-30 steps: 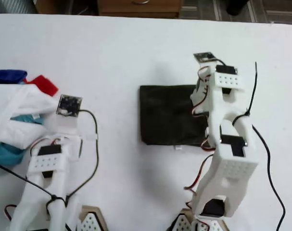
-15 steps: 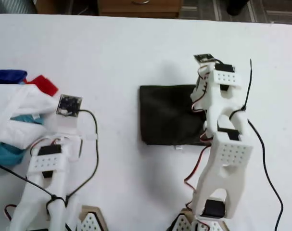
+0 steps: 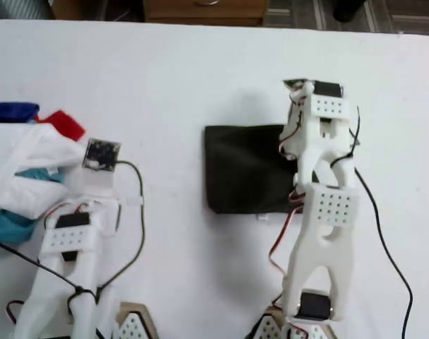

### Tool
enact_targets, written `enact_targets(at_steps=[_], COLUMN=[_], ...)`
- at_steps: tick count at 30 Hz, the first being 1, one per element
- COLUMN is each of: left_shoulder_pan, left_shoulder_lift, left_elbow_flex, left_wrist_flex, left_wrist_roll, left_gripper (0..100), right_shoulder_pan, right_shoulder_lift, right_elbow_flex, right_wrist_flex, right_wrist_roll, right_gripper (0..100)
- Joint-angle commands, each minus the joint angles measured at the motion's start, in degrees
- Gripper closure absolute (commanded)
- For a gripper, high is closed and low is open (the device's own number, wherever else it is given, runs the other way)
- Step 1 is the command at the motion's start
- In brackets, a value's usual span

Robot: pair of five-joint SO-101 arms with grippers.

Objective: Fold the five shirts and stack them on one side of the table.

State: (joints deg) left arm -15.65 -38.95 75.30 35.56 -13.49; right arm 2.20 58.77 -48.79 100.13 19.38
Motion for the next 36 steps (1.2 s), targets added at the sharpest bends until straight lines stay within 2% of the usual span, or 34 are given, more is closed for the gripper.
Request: enact_targets(at_steps=[1, 5, 9, 14, 18, 28, 36], left_shoulder_pan=[0.9, 0.9, 0.8, 0.8, 0.7, 0.7, 0.7], left_shoulder_lift=[-1.4, -1.4, -1.4, -1.4, -1.4, -1.4, -1.4], left_elbow_flex=[-0.2, -0.2, -0.1, -0.1, -0.1, -0.1, -0.1], left_wrist_flex=[-0.8, -0.8, -0.8, -0.8, -0.8, -0.8, -0.8], left_wrist_roll=[-0.4, -0.4, -0.4, -0.4, -0.4, -0.4, -0.4], left_gripper=[97, 97, 97, 97, 97, 97, 97], right_shoulder_pan=[1.0, 6.5, 12.8, 18.3, 21.3, 24.7, 25.5], right_shoulder_lift=[2.1, 2.5, 2.5, 2.5, 2.7, 7.8, 10.0], right_elbow_flex=[-5.1, -15.0, -22.5, -24.4, -23.9, -24.4, -24.4], right_wrist_flex=[0.5, -0.5, -5.4, -13.8, -22.4, -38.2, -41.2], right_wrist_roll=[1.1, 6.2, 6.9, 7.3, 12.0, 19.3, 19.3], right_gripper=[97.8, 97.8, 97.8, 97.8, 97.8, 97.8, 97.8])
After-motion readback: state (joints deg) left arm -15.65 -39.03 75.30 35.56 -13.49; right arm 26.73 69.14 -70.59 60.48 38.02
